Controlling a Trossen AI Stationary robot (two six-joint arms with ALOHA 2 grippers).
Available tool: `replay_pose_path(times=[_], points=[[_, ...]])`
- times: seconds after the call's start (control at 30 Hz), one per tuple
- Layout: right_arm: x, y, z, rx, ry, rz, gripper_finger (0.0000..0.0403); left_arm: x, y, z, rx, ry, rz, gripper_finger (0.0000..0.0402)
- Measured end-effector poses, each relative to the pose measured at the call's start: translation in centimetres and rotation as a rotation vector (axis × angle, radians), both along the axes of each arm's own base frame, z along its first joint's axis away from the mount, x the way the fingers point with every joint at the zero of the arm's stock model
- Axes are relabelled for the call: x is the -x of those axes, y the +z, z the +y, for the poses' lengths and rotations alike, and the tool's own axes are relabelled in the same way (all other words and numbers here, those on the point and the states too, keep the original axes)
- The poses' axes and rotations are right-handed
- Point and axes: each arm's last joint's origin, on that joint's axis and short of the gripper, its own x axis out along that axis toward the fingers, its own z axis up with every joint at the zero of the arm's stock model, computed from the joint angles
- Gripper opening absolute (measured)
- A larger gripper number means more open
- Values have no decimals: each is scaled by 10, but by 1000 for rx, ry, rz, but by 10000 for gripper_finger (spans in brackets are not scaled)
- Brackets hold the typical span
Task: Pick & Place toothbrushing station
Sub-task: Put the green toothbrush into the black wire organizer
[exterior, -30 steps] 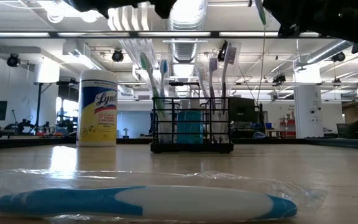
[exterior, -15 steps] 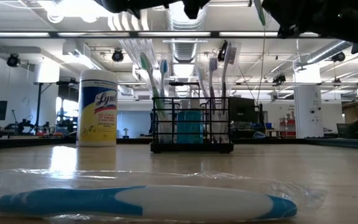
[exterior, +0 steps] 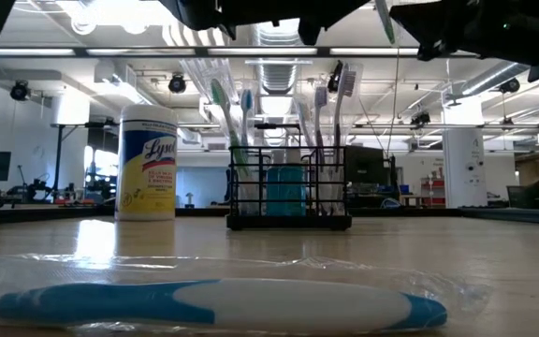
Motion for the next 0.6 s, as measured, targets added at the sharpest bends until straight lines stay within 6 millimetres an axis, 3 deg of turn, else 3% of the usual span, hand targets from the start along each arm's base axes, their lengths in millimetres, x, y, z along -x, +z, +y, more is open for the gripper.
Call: replay_pose_path(times=[0.43, 0.6], points=[[-10, 0, -2, 3, -8, 38, 8, -3, 6, 0, 5, 3, -20, 217], [-11, 1, -2, 5, -8, 38, 8, -3, 5, 0, 6, 3, -17, 172]])
